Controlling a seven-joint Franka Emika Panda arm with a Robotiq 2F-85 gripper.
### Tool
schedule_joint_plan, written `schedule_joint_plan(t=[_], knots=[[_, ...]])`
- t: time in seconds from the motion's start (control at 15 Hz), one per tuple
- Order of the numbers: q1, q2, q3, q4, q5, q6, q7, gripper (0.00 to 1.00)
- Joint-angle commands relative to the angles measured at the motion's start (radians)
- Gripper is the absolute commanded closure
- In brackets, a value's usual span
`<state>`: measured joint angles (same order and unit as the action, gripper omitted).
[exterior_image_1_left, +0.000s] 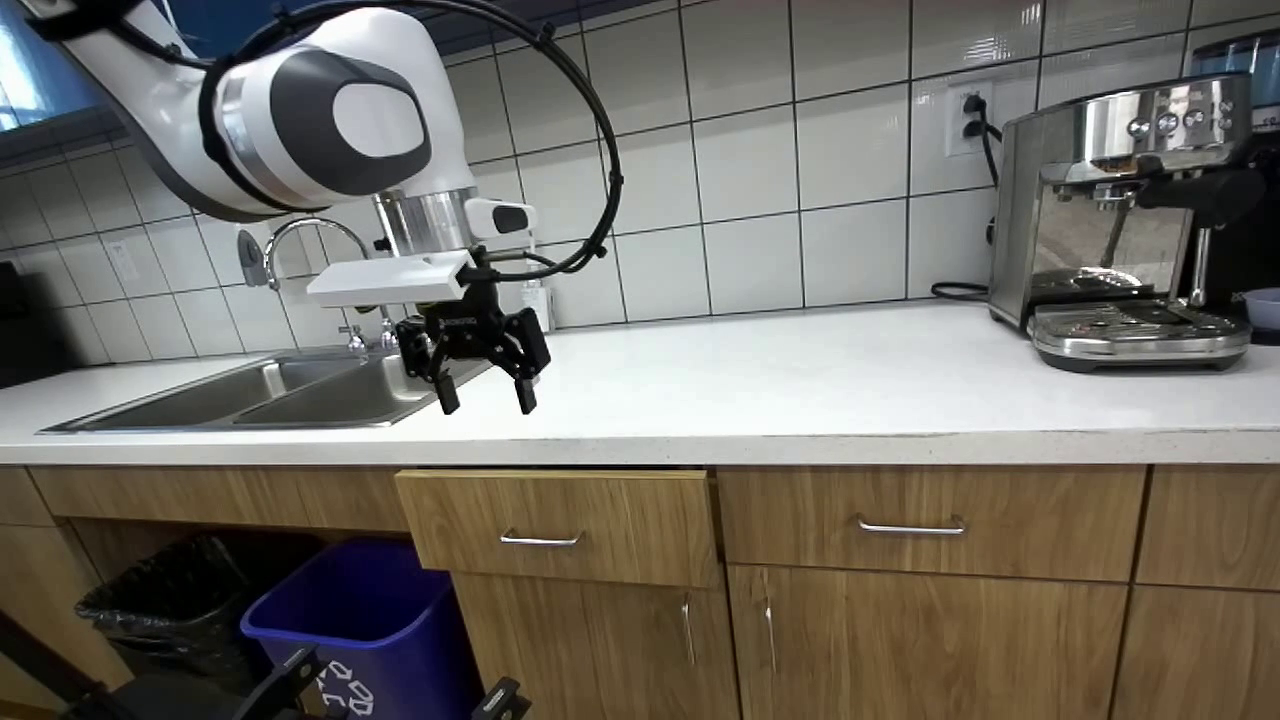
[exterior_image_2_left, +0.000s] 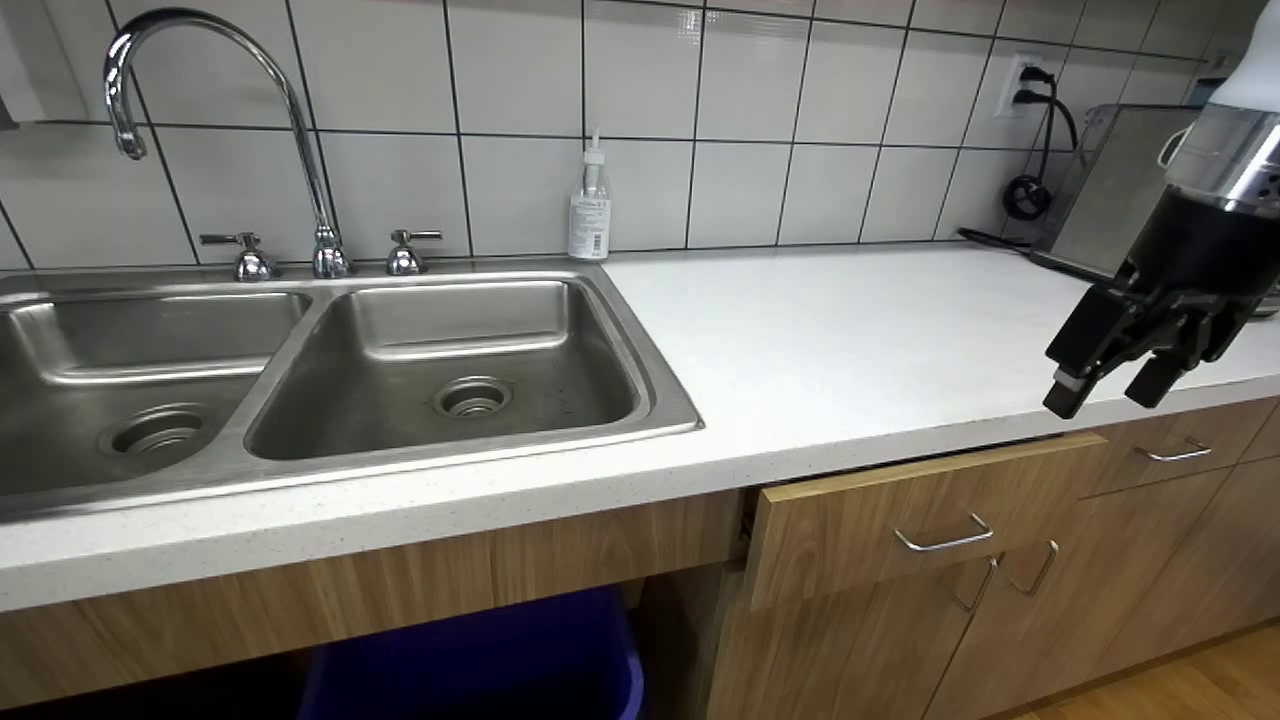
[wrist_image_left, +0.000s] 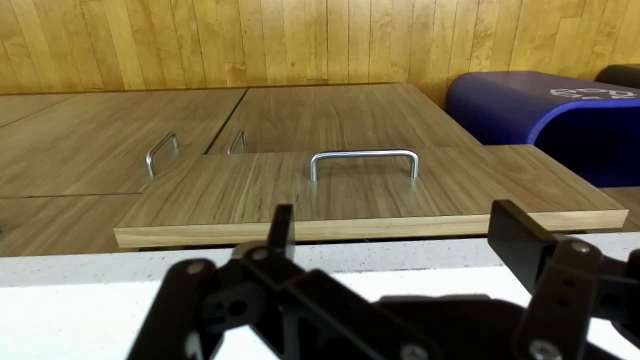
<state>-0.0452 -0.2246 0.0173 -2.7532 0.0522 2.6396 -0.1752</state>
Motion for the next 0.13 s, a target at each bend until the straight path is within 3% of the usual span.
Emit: schedule_joint_plan(t=[0.0,0.07], knots=[[0.021,-0.001,-0.022,0.001,-0.011,-0.002,0.008,0.0],[0.021,-0.001,-0.022,0.001,-0.011,-0.002,0.008,0.0]])
